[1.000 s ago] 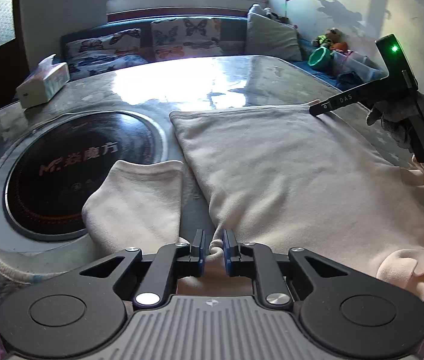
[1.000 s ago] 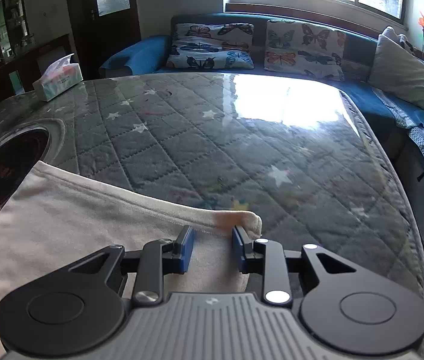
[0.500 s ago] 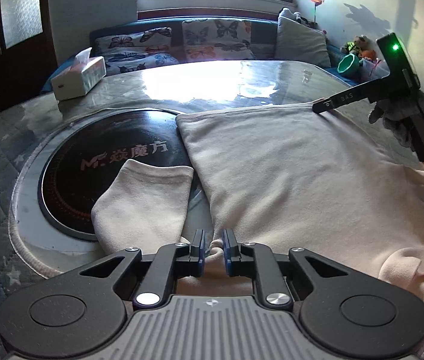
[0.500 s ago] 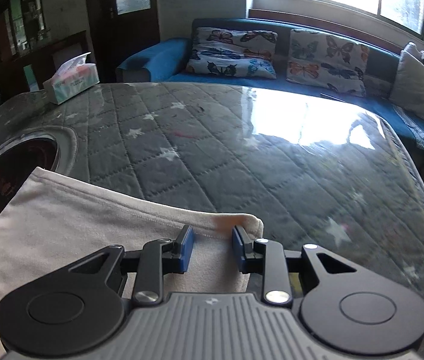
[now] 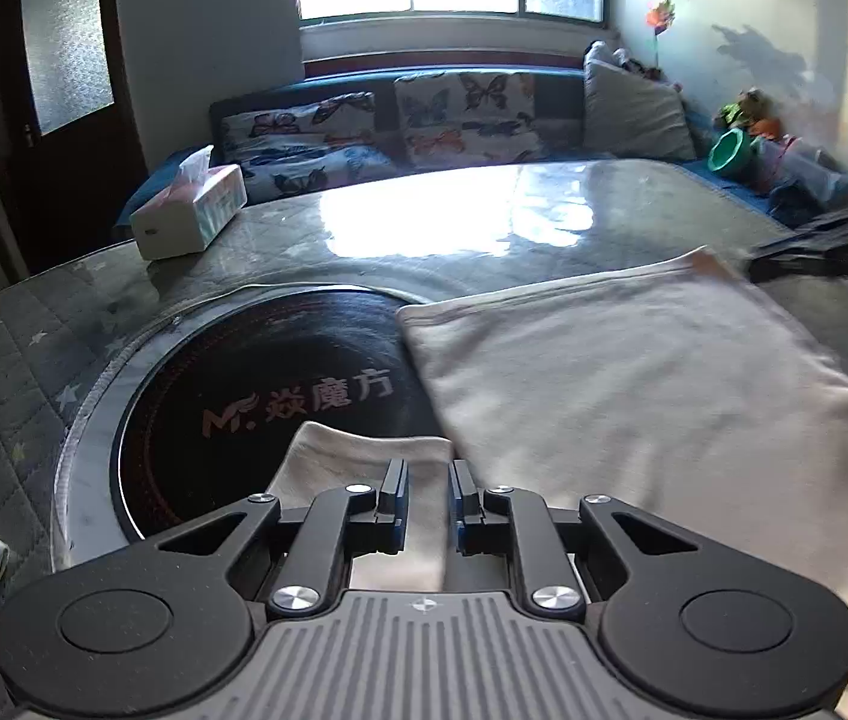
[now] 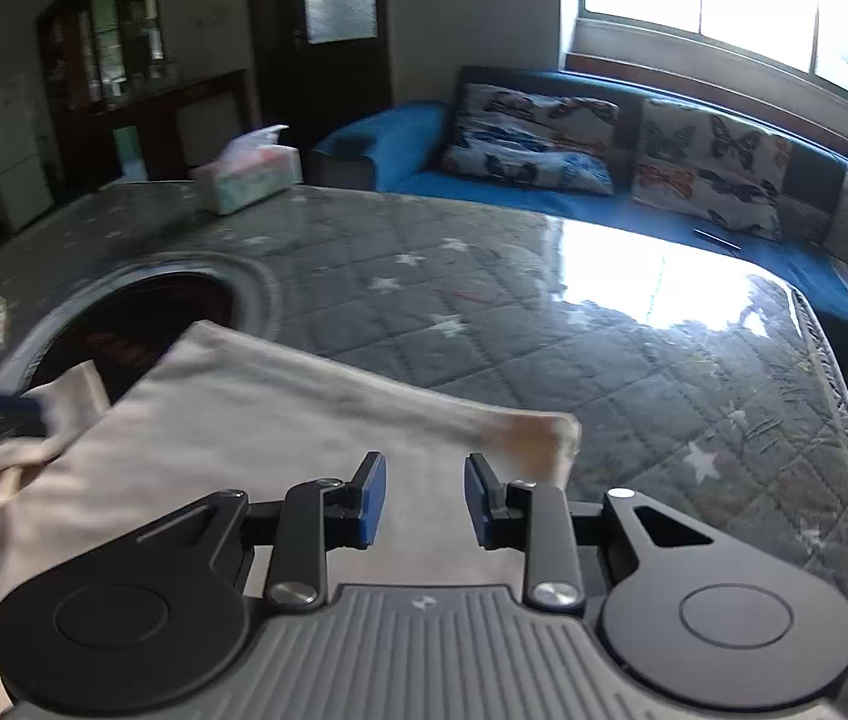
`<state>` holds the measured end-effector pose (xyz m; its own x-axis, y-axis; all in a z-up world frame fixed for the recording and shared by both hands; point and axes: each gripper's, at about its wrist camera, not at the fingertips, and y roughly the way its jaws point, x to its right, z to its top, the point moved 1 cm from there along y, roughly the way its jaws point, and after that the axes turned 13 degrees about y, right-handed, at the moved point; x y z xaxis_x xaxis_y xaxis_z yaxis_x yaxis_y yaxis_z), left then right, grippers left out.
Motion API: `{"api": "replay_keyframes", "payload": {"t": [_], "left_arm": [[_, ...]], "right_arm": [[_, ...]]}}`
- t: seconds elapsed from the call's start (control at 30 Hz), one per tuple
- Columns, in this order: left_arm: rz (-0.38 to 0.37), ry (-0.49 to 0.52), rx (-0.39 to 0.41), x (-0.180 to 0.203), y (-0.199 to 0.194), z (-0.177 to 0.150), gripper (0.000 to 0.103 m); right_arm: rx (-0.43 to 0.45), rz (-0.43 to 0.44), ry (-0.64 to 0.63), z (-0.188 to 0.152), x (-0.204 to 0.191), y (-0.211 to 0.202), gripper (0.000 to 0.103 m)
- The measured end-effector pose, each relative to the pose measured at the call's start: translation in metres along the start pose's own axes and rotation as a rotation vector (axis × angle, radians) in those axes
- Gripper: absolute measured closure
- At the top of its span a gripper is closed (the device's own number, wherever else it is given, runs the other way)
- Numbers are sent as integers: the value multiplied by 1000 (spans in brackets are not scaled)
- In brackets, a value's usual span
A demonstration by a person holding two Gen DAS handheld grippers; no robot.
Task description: Fold clothes
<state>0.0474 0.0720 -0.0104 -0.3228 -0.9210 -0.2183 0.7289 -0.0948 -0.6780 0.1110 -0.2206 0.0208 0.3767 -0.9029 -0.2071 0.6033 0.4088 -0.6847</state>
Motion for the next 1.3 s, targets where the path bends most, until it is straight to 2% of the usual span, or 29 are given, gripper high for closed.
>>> {"api": "replay_keyframes", "payload": {"t": [0.23, 0.3, 0.37, 0.47, 0.57, 0.73, 0.93, 1.07, 1.2, 1.3], "left_arm": [[-11, -4, -30, -1, 20, -3, 86], [-10, -9, -31, -1, 21, -4, 80], [-9, -10, -27, -2, 22, -4, 80], [5, 0, -19, -2, 23, -5, 83], [6, -10, -6, -5, 22, -6, 96], [24, -131, 60, -28, -1, -14, 99], [88, -327, 173, -65, -57, -36, 99], [153, -442, 229, -85, -92, -63, 99], [207, -511, 214, -100, -103, -95, 99], [245, -558, 175, -107, -101, -117, 99]], "right_arm": [[20, 62, -29, -31, -22, -45, 71], [18, 70, -40, -40, -27, -54, 69], [15, 74, -49, -49, -32, -60, 69], [8, 72, -48, -60, -37, -68, 69], [7, 74, -23, -71, -39, -75, 69], [28, 63, 36, -86, -37, -91, 69], [71, 46, 82, -92, -32, -109, 69], [89, 35, 102, -94, -32, -116, 69], [87, 32, 116, -101, -34, -119, 68], [79, 31, 113, -107, -38, -120, 68]]}}
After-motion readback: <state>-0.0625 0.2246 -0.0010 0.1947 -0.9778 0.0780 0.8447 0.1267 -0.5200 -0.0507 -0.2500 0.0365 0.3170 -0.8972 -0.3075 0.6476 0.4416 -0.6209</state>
